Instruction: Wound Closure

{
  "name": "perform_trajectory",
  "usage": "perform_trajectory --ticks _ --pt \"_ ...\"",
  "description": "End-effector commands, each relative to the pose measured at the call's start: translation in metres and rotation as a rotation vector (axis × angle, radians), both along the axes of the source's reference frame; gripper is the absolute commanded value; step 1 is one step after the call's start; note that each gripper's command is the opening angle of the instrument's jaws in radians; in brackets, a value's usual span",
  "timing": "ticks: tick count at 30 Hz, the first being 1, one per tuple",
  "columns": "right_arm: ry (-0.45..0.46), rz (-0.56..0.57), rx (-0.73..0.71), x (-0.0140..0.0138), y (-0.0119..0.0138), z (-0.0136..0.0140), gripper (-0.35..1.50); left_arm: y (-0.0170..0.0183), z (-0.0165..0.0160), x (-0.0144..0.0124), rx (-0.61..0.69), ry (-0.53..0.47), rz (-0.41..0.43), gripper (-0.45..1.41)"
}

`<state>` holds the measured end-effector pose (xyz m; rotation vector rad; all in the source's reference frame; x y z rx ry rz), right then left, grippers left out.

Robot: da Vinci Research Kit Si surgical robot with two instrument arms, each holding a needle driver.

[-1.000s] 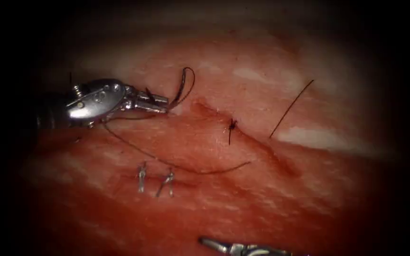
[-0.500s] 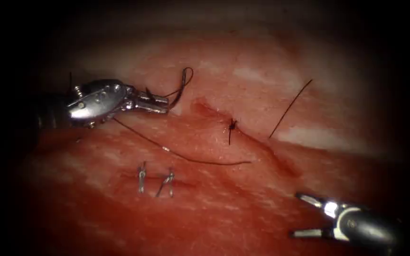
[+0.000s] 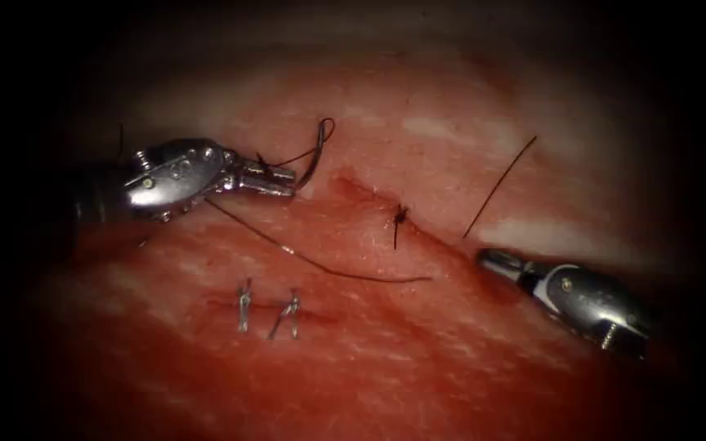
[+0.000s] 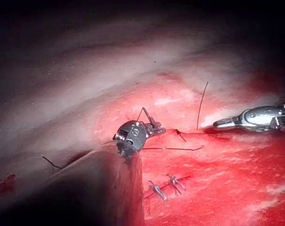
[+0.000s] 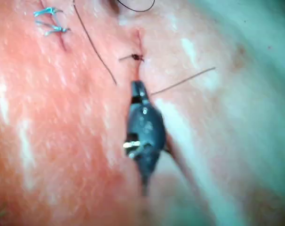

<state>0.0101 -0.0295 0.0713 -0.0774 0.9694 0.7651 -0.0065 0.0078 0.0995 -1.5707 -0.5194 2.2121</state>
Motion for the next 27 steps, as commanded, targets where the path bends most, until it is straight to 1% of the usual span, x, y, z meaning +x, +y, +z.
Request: perform_trajectory --ticks 1,3,4,8,11,15,21,25,27 --pt "-0.001 -0.002 0.004 0.0014 0.0001 0.0017 -0.35 -0.0002 0.0007 -0.0007 0.001 -0.002 0.001 -0.45" --pt "-0.007 -0.009 0.010 0.0020 -0.0001 0.0028 -0.35 -0.0003 0.0007 -0.0008 0.000 -0.005 -0.001 -0.45" --pt "-0.012 -0.010 0.019 0.0028 -0.0001 0.0042 -0.35 -0.0004 0.0008 -0.0010 0.001 -0.006 0.003 -0.45" --pt "-0.012 -0.007 0.027 0.0035 -0.0002 0.0050 -0.35 -0.0004 0.0008 -0.0012 0.000 -0.008 0.003 -0.45" --pt "-0.020 -0.014 0.028 0.0041 -0.0007 0.0056 -0.35 -0.0005 0.0009 -0.0012 0.006 -0.006 0.004 -0.45" --pt "-0.036 -0.025 0.043 0.0046 -0.0020 0.0064 -0.35 -0.0005 0.0009 -0.0012 0.006 -0.006 0.004 -0.45" --pt "-0.072 -0.040 0.091 0.0045 -0.0038 0.0083 -0.35 -0.0005 0.0009 -0.0012 0.006 -0.006 0.004 -0.45" --pt "-0.103 -0.035 0.172 0.0045 -0.0051 0.0102 -0.35 -0.0005 0.0010 -0.0012 0.005 -0.006 0.004 -0.45" --pt "-0.095 -0.050 0.228 0.0046 -0.0061 0.0109 -0.35 -0.0005 0.0011 -0.0012 0.004 -0.006 0.004 -0.45"
